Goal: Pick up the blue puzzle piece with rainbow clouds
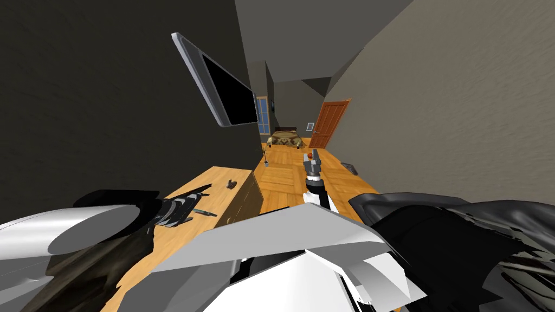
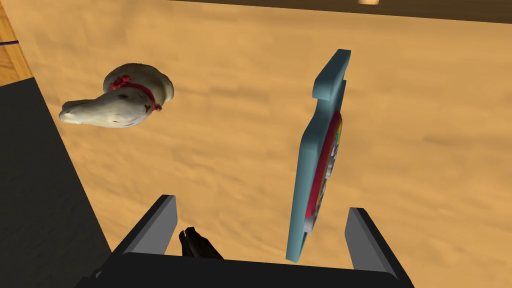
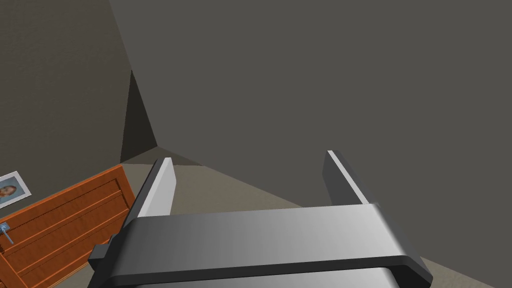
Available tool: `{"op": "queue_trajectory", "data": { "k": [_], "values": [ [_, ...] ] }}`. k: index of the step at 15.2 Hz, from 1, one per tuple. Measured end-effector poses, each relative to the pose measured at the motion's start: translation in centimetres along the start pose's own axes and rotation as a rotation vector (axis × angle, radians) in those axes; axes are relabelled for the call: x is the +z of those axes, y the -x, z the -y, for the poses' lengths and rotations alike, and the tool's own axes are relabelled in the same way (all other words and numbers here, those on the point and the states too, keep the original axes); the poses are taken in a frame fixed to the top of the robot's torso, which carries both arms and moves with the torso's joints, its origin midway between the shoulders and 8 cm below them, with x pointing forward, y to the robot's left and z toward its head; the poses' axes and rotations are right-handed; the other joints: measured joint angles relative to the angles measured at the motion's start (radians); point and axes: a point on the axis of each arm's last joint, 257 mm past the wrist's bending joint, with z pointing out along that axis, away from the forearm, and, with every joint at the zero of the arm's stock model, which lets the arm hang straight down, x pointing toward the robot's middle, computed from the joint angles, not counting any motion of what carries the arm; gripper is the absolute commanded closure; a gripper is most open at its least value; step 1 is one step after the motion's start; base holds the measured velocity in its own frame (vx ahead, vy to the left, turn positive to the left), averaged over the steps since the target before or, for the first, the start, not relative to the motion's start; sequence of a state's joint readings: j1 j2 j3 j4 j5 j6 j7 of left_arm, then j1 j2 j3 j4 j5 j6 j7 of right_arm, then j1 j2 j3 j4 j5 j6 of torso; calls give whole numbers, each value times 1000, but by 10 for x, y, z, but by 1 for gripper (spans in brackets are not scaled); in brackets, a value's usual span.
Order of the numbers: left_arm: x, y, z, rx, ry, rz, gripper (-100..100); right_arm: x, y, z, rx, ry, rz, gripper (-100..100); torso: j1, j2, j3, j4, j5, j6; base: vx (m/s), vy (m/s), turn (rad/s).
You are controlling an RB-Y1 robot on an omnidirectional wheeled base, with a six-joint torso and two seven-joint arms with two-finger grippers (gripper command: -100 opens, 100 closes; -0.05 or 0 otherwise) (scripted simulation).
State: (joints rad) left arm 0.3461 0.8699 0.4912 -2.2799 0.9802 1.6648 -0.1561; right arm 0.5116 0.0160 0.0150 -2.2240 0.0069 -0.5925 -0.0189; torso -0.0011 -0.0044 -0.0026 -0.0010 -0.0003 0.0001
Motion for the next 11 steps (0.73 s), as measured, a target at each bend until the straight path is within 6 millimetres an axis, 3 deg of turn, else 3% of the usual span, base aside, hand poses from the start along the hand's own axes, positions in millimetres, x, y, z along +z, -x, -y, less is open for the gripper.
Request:
{"op": "queue_trajectory", "data": {
  "k": [11],
  "values": [
    [-17, -7, -44, 22, 185, -49, -100, 0, 0, 0, 0, 0, 0, 0, 0, 1, 1, 0, 0, 0, 43, -13, -5]
  ]
}}
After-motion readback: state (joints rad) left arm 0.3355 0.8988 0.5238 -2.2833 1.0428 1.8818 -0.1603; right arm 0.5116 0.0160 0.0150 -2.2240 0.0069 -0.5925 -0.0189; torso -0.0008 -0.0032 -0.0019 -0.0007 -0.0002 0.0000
